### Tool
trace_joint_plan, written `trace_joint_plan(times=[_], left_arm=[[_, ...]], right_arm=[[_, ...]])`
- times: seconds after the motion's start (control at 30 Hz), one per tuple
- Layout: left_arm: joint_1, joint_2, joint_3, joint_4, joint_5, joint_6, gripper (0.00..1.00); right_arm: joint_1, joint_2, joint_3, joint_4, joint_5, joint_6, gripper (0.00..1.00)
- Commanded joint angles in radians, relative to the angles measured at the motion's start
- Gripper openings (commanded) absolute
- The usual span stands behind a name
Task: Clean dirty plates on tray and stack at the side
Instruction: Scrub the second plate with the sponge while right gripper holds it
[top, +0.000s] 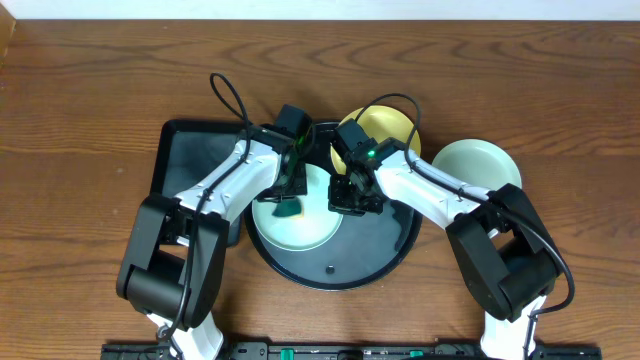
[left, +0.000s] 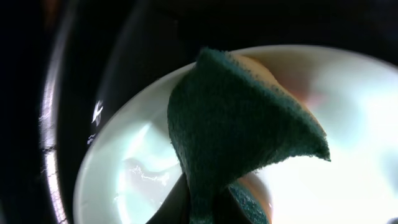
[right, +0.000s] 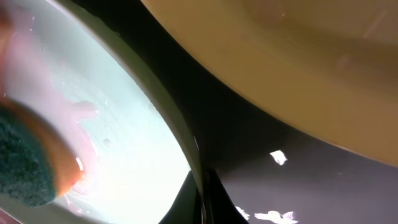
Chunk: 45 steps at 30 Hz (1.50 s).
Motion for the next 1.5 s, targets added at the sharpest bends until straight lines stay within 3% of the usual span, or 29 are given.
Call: trace_joint_plan(times=[0.0,0.17,0.3,0.53,0.7,0.8,0.9,1.03,1.27,1.37,1.47], left_arm=[[0.021,0.011,-0.011,-0.062,-0.082,0.004,0.07],[0.021,0.011,-0.011,-0.095,0.372,0.333,0.07],[0.021,0.011,-0.011,-0.112,0.52,0.416,0.07],[0.021,0.011,-0.011,0.031,0.493,0.387,0.07],[0.021,0.011,-0.011,0.103,0.188,0.229,0.08],[0.021,0.011,-0.011,0.085,-0.056,0.09,0.07],[0.021,0.011,-0.011,0.039,-0.211,-0.042,0.07],[0.016,0.011,-0.011,-0.029,-0.214,-0.124,0.07],[-0.024,0.011,-0.011,-0.13,-0.138,-0.109,0.07],[-0.043,0.011,-0.011,-0.145,-0.018,-0.024,0.07],[-0.065,0.011,-0.011,-0.142,0.195,0.106,0.07]], right_arm=[[0.0,0.023,0.003,-0.008,0.016,0.009,0.01],[-0.002,0.023,0.003,-0.008,0.016,0.009,0.01],[-0.008,0.023,0.003,-0.008,0.009,0.008,0.01],[-0.01,0.023,0.003,-0.009,0.005,0.008,0.01],[-0.01,0.023,0.003,-0.009,0.005,0.008,0.01],[-0.01,0.023,0.003,-0.009,0.005,0.007,0.01],[-0.01,0.023,0.003,-0.009,0.005,0.007,0.01],[-0.01,0.023,0.003,-0.008,0.005,0.008,0.01],[-0.011,0.023,0.003,-0.008,0.005,0.008,0.01],[-0.011,0.023,0.003,-0.007,0.002,0.008,0.01],[-0.011,0.023,0.003,-0.007,0.002,0.008,0.01]])
